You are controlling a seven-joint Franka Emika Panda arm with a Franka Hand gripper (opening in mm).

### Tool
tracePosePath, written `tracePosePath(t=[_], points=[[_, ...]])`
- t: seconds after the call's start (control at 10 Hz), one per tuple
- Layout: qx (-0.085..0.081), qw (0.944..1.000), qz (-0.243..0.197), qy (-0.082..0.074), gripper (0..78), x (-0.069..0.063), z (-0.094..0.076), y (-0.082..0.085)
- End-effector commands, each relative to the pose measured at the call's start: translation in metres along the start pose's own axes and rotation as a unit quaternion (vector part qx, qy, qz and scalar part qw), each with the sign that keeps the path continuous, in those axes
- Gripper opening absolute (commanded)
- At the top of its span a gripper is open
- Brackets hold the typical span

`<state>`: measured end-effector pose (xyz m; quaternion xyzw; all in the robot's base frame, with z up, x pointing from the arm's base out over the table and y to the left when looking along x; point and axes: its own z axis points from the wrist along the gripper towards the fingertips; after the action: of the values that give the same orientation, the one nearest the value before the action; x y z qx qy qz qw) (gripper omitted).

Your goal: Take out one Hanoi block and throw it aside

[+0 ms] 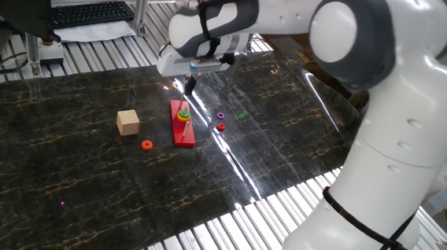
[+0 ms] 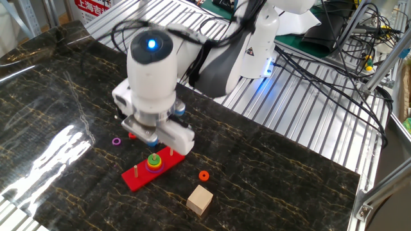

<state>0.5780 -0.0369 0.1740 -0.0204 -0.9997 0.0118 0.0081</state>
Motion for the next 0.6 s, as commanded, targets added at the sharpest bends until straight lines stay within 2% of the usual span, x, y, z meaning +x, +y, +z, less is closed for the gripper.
tracePosePath(t=[0.1,0.5,0.6], points=[[-0.008,1.0000,0.003,-0.004,0.0,-0.0117,0.0175,-0.0050],[-0.009,0.9997,0.022,-0.005,0.0,-0.0170,0.0179,-0.0012],[-0.008,0.9995,0.028,-0.012,0.0,-0.0159,0.0233,-0.0003]])
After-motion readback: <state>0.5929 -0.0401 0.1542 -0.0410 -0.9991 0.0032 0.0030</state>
